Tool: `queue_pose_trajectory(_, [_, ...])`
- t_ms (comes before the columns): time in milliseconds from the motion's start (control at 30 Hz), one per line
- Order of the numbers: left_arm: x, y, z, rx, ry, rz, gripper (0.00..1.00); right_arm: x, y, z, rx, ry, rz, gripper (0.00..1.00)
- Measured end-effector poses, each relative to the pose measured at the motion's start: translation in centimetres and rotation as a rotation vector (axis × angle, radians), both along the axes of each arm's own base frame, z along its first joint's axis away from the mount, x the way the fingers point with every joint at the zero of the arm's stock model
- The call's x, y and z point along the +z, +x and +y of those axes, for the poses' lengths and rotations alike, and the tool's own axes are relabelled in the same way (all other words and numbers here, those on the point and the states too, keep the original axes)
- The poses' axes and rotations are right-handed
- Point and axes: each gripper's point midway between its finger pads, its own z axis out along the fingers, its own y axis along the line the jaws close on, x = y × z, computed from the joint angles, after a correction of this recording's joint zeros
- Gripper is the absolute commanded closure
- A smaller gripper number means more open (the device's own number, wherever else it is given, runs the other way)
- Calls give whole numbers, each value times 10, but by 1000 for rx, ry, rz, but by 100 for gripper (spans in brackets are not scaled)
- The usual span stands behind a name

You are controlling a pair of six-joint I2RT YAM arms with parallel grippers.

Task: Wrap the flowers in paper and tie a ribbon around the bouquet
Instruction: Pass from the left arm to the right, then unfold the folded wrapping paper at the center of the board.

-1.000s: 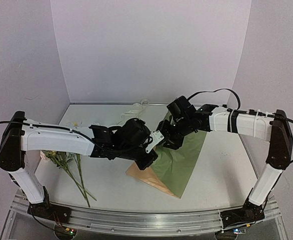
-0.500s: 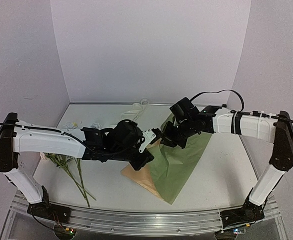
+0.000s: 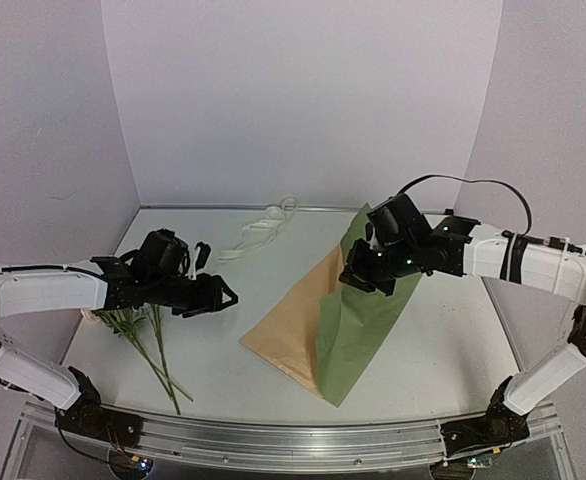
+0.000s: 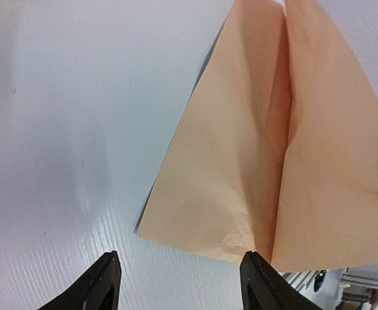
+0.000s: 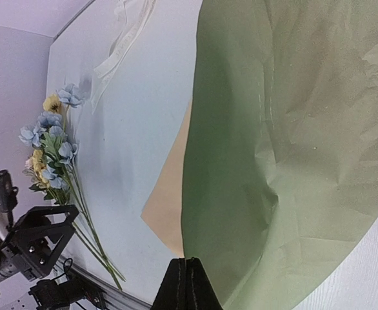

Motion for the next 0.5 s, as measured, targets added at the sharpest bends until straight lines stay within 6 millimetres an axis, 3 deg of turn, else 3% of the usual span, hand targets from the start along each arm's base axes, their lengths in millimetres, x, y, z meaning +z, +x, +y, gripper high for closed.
queue_pose_trajectory(133, [-35, -22, 9, 78, -47, 203, 33, -2, -7, -5, -1, -12, -13, 100])
queue_pose_trajectory(500, [-81, -41, 4, 254, -229, 484, 33, 1, -25, -26, -20, -20, -69, 100])
